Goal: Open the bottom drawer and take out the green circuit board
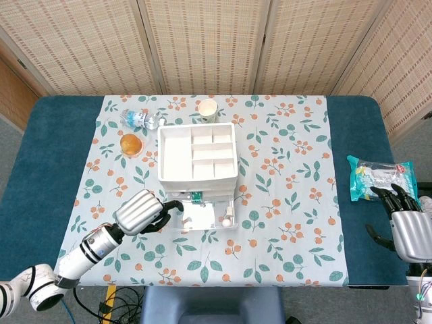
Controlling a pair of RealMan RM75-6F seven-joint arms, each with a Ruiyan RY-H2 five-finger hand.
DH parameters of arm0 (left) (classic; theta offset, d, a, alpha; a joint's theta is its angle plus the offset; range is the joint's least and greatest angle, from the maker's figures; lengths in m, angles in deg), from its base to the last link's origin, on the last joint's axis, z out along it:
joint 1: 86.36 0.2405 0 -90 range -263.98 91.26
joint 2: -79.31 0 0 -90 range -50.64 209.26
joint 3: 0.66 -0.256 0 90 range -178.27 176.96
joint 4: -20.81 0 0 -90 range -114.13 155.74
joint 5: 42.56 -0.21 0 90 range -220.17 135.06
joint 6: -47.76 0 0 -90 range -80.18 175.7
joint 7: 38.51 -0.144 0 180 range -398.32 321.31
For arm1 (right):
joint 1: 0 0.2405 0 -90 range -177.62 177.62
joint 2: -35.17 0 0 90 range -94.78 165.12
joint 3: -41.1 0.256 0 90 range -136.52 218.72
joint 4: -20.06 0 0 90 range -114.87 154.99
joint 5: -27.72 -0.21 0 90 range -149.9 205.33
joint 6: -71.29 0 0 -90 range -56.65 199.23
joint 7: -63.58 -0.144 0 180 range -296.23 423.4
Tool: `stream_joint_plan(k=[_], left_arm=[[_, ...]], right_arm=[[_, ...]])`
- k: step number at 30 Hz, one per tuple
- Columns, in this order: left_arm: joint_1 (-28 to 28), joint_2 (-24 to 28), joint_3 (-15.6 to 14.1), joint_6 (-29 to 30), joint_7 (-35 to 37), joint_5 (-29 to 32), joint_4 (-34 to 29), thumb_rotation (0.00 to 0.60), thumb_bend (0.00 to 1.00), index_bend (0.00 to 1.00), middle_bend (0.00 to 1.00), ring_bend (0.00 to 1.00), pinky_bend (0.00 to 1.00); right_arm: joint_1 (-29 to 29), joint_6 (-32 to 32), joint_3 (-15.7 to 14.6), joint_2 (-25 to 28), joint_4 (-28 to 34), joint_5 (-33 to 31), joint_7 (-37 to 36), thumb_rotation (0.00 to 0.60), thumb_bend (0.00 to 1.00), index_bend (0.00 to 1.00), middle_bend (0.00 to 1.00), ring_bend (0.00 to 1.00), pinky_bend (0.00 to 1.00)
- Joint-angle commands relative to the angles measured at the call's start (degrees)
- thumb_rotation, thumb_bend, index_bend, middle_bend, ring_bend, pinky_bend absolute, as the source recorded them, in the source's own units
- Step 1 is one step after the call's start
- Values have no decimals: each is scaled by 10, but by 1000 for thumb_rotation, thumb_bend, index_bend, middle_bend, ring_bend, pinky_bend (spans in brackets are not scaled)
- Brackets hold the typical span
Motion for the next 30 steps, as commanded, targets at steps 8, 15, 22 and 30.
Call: stream_joint_plan(k=[8, 15, 22, 30], left_arm=[[-43, 8, -8, -60, -14, 7, 34, 600, 663, 257, 947, 992, 1000], [-55, 15, -14, -114, -107, 46, 25, 600, 838, 186, 969, 1000, 1000], [-48, 19, -13, -128, -224, 98, -24, 600, 913, 154, 976, 1000, 1000], [-41, -8, -14, -134, -354, 184, -66, 600, 931, 107, 989, 1000, 1000]], right_arm=[[1, -4, -1, 1, -2, -2, -2, 600, 289, 138, 223, 129, 207], [1, -5, -2, -1, -6, -2, -5, 600, 289, 138, 223, 129, 207], [1, -6, -2, -3, -8, -3, -8, 600, 289, 138, 223, 129, 207], [0, -4, -3, -3, -11, 0, -13, 600, 289, 138, 223, 129, 207]])
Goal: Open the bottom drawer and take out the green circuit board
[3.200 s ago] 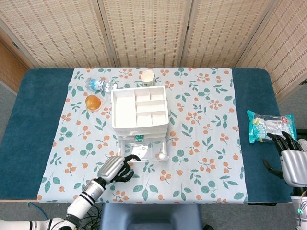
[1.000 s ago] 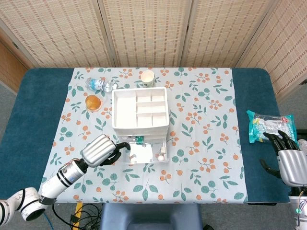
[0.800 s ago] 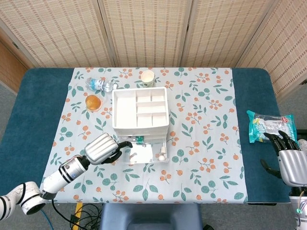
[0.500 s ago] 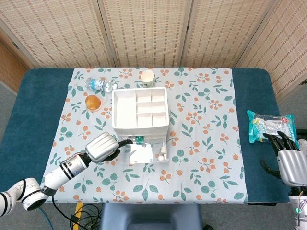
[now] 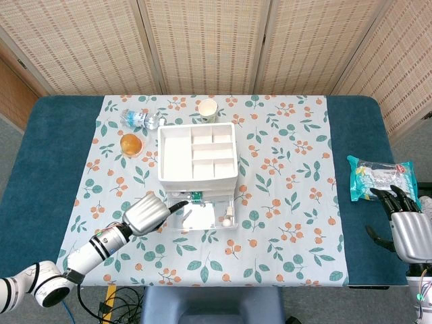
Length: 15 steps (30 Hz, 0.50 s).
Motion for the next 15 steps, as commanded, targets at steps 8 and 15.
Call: stream_joint_plan(k=[8, 15], left_arm=[[-9, -44, 7, 12, -182, 127, -40, 600, 999, 68, 1000, 1000, 1000], [-41, -49, 15, 17, -268, 212, -76, 600, 1000, 50, 1000, 1000, 1000]], right_arm=[[0, -2, -1, 1, -2, 1, -5, 600, 289, 138, 223, 129, 207], [3, -6, -1, -1, -6, 0, -8, 600, 289, 138, 223, 129, 207]])
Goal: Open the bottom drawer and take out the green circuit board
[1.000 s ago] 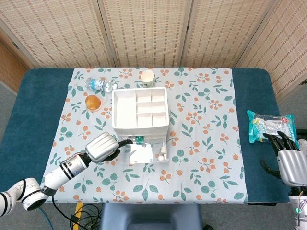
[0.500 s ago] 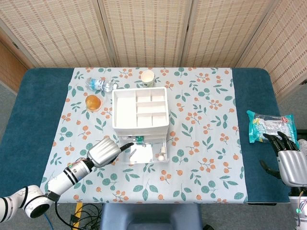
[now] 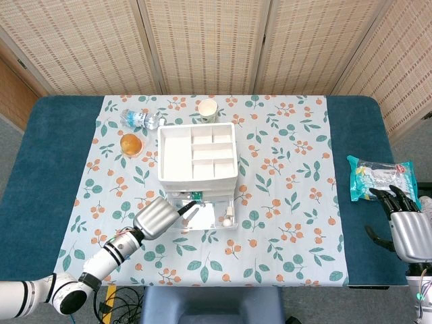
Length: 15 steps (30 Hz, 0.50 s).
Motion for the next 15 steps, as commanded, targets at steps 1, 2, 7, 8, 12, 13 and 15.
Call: stream_joint_plan(k=[1, 2, 7, 8, 12, 13, 15], left_arm=[[-23, -6, 7, 6, -45, 54, -23, 600, 1000, 50, 1000, 1000, 1000], [-30, -8, 8, 9, -59, 71, -28, 600, 1000, 49, 1000, 1000, 1000], [-62, -20, 5, 19, -110, 137, -39, 600, 1000, 49, 1000, 1000, 1000], [-70, -25, 4, 22, -120, 154, -39, 600, 1000, 49, 1000, 1000, 1000], [-93, -41, 2, 37, -146, 205, -36, 600, 1000, 49, 1000, 1000, 1000], [-100, -46, 2, 43, -152, 218, -35, 600, 1000, 48, 1000, 1000, 1000], [-108, -53, 0, 52, -160, 236, -33, 600, 1000, 48, 1000, 1000, 1000]], right_arm=[[0, -1, 0, 0, -2, -1, -2, 600, 288, 138, 223, 129, 207], [0, 0, 0, 0, -3, -1, -4, 600, 288, 138, 223, 129, 207], [0, -2, 0, -1, -10, -2, -12, 600, 289, 138, 223, 129, 207], [0, -3, 0, -1, -12, -2, -14, 600, 289, 138, 223, 129, 207], [0, -4, 0, -2, -18, -4, -20, 600, 289, 138, 223, 129, 207], [0, -4, 0, -2, -19, -4, -22, 600, 289, 138, 223, 129, 207], [0, -5, 0, -2, -21, -5, -24, 600, 289, 138, 223, 129, 207]])
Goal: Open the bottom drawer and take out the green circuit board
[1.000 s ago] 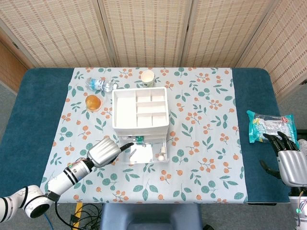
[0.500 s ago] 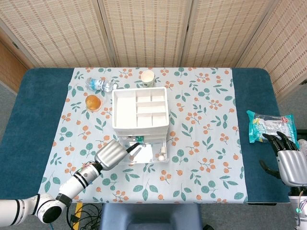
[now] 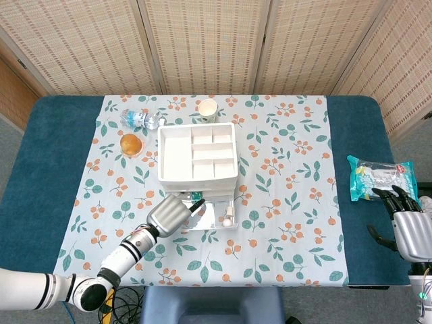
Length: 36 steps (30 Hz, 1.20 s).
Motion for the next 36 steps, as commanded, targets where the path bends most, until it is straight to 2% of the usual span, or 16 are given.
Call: stream_joint_plan(k=[1, 7, 18, 26, 36], left_arm=[[-24, -18, -3, 22, -22, 40, 4, 600, 1000, 48, 1000, 1000, 1000], [-49, -35, -8, 47, -39, 93, 13, 600, 1000, 48, 1000, 1000, 1000], [-81, -56, -14, 67, -44, 152, 31, 600, 1000, 48, 1000, 1000, 1000], [-97, -62, -26, 83, -52, 171, 26, 600, 1000, 59, 1000, 1000, 1000], [-108, -60, -43, 99, -57, 168, 2, 600, 1000, 153, 1000, 1000, 1000]], right_arm=[[0, -1, 0, 0, -3, -1, -3, 600, 289, 138, 223, 129, 207], [1, -4, 1, 0, -7, -3, -7, 600, 289, 138, 223, 129, 207], [-2, -1, 0, 2, -10, -6, -11, 600, 289, 138, 223, 129, 207], [-3, -1, 0, 2, -12, -6, -14, 600, 289, 138, 223, 129, 207], [-4, 1, 1, 2, -14, -7, -16, 600, 289, 138, 223, 129, 207]])
